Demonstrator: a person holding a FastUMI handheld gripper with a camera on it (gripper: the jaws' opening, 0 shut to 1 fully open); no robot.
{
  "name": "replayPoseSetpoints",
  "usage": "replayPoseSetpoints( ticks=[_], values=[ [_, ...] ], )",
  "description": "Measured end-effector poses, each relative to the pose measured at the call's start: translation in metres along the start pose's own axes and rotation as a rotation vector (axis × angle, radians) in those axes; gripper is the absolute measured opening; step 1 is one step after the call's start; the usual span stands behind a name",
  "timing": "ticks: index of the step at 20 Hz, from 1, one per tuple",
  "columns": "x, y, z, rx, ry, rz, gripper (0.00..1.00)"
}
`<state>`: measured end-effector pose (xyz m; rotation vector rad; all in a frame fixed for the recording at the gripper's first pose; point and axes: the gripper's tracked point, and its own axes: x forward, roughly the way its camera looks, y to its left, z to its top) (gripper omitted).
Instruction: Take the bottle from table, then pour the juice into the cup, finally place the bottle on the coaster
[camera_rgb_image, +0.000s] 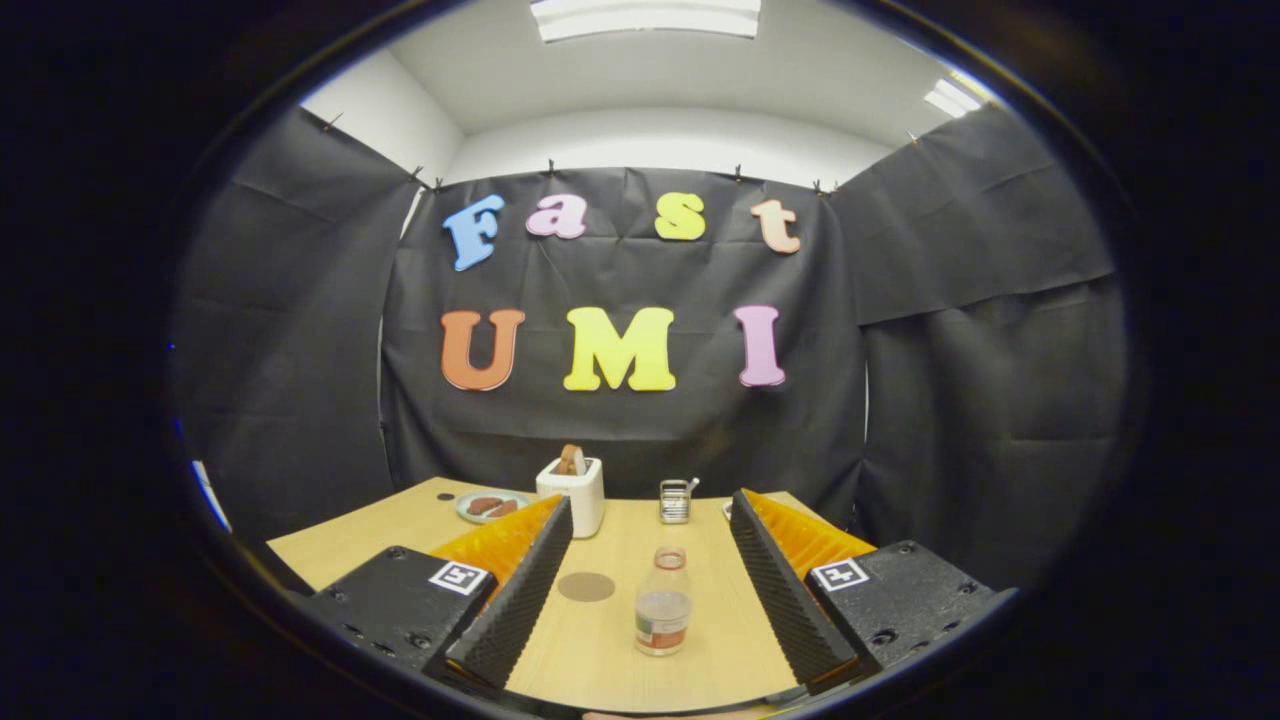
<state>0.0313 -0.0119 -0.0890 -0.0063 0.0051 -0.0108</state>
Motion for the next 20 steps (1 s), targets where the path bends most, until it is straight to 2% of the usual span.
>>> replayPoseSetpoints(
  ticks=[12,20],
  values=[
    [0.021,-0.009,-0.086,-0.018,0.034,-0.026,1.0],
    [0.034,-0.013,-0.126,-0.016,-0.002,-0.03,1.0]
  ],
)
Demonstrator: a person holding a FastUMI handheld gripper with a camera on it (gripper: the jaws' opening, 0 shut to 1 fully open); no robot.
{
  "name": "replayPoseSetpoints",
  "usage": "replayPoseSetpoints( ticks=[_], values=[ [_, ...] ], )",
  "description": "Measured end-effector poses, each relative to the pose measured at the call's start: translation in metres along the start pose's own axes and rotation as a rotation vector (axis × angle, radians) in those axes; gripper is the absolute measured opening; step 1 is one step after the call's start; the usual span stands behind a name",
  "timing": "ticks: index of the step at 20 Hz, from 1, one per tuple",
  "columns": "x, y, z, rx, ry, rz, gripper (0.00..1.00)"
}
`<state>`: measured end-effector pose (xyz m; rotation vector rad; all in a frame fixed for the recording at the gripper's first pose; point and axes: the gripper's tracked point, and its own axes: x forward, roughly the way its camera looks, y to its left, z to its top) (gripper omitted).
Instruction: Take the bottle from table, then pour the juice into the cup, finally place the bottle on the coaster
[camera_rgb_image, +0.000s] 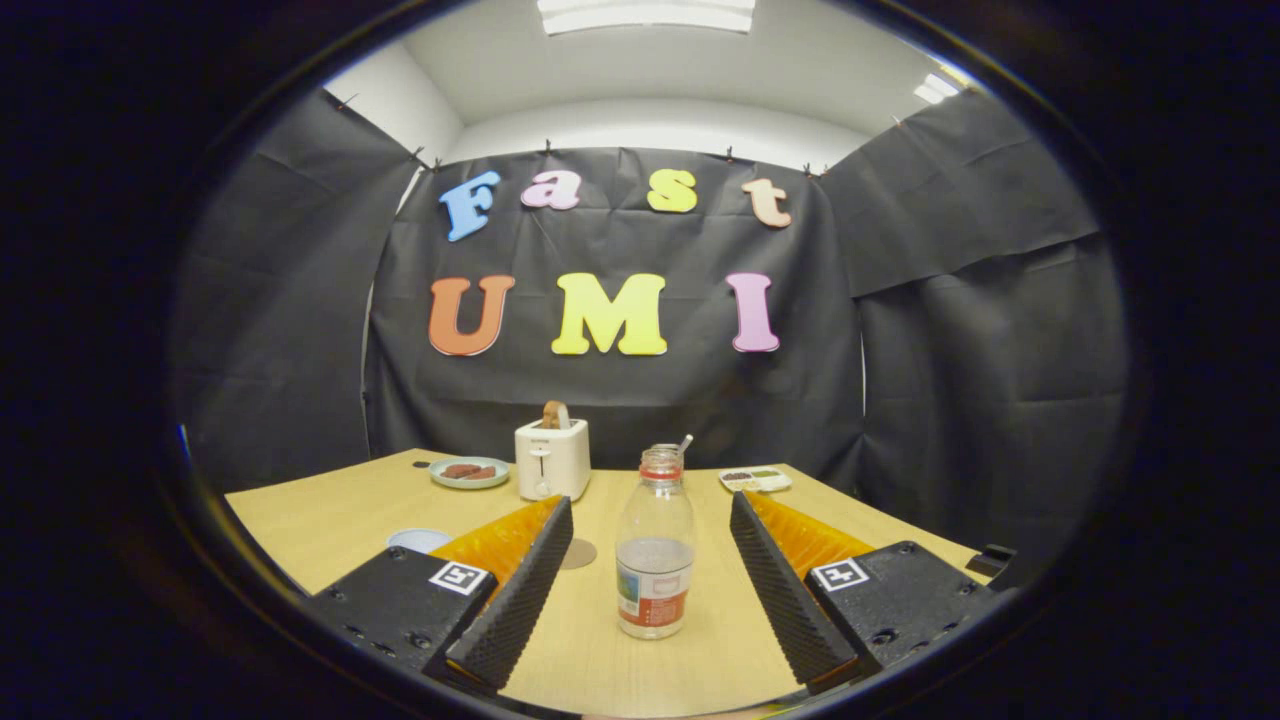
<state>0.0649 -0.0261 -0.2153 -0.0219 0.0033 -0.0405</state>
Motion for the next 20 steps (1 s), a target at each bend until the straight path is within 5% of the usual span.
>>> replayPoseSetpoints(
  ticks=[20],
  values=[
    [0.094,-0.009,-0.092,-0.056,0.125,-0.077,1.0]
  ],
)
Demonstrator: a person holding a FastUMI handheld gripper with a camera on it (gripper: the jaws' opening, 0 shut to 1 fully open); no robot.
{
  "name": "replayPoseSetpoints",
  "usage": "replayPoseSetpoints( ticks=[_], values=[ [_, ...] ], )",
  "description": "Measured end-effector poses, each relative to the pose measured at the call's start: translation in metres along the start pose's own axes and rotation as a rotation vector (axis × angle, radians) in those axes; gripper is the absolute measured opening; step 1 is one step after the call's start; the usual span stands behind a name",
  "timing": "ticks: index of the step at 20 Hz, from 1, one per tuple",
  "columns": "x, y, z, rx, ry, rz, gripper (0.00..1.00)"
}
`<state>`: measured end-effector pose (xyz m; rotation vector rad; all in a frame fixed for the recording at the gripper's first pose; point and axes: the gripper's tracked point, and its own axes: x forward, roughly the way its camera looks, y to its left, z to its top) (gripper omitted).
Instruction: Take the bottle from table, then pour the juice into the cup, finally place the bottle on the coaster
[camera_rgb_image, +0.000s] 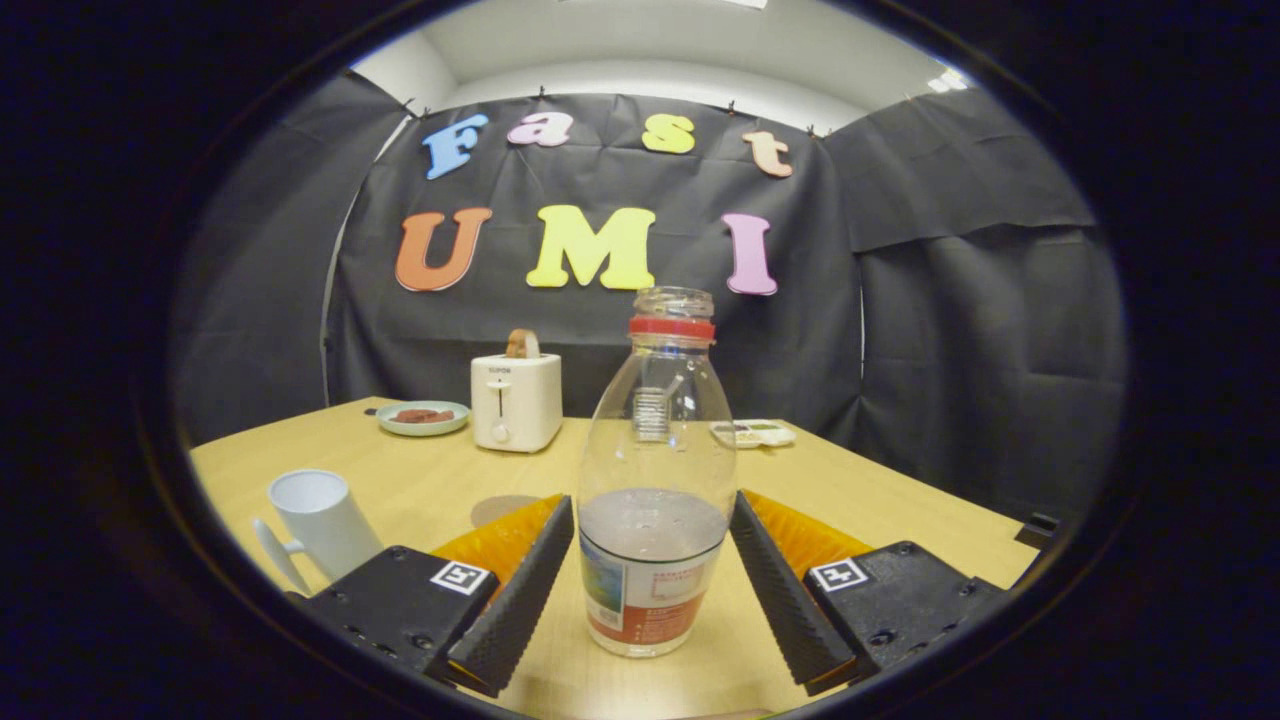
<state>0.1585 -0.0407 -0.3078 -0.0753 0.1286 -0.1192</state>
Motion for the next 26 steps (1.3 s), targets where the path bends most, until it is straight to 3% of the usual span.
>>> replayPoseSetpoints(
  ticks=[3,5,9,17,26],
  values=[
    [0.003,0.001,0.0,0.013,0.007,0.014,0.85],
    [-0.004,0.0,0.004,-0.003,-0.002,0.021,0.81],
    [-0.025,0.003,0.03,-0.079,-0.043,0.048,0.8],
    [-0.044,-0.007,0.099,-0.252,-0.075,0.003,0.8],
    [-0.059,0.031,0.122,-0.627,-0.117,-0.009,0.8]
  ],
)
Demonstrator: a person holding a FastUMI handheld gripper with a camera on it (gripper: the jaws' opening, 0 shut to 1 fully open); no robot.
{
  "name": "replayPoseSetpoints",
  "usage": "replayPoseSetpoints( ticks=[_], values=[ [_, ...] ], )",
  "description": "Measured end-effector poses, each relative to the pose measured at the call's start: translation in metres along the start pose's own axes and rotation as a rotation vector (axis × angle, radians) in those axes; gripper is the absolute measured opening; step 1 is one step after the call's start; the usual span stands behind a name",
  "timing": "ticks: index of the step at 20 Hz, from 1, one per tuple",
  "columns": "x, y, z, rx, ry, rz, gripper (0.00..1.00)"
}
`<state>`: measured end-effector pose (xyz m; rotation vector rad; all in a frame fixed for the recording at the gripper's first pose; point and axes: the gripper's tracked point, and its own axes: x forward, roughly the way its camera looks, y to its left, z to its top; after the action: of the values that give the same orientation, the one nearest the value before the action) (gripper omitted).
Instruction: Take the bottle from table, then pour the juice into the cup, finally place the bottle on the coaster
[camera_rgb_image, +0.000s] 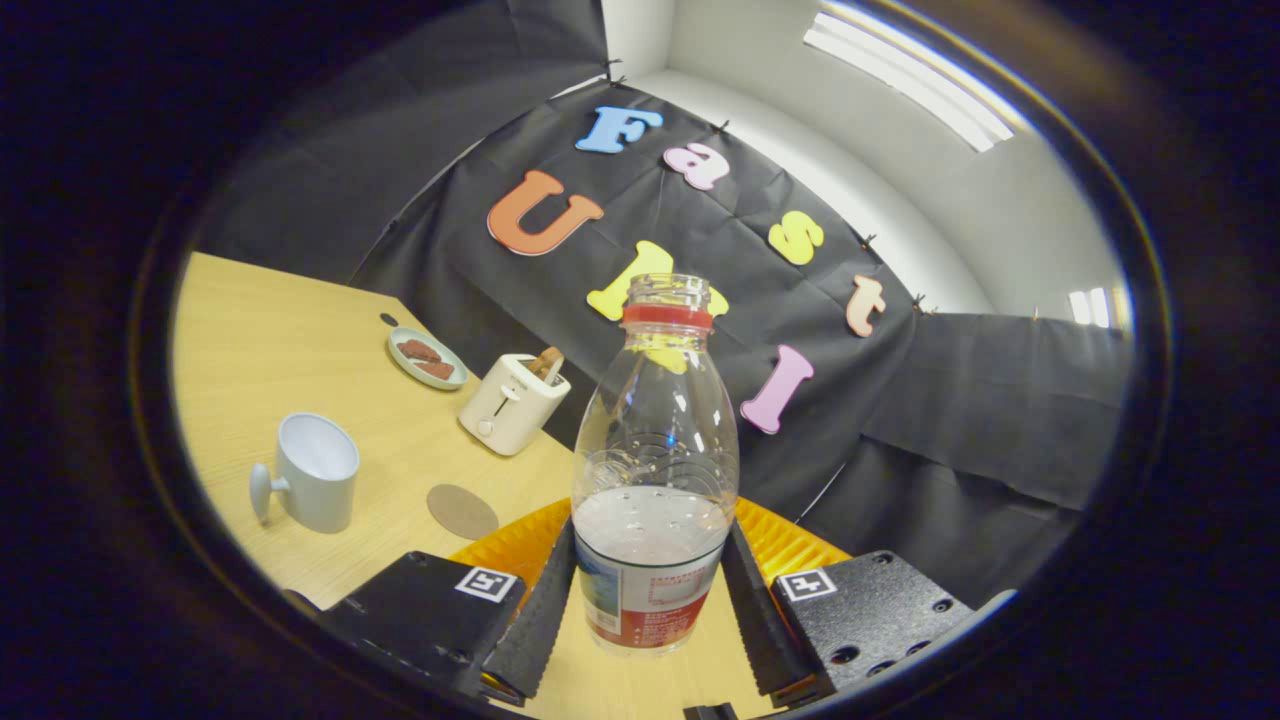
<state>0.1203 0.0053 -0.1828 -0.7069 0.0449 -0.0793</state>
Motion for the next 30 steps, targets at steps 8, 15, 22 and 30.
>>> replayPoseSetpoints(
  ticks=[8,15,22,30],
  values=[
    [0.011,0.018,-0.013,-0.261,0.071,0.003,0.8],
    [0.025,0.023,-0.029,-0.508,0.087,-0.019,0.8],
    [0.028,0.037,-0.025,-0.657,0.057,-0.011,0.8],
    [0.037,0.049,-0.006,-0.795,-0.007,0.013,0.81]
  ],
)
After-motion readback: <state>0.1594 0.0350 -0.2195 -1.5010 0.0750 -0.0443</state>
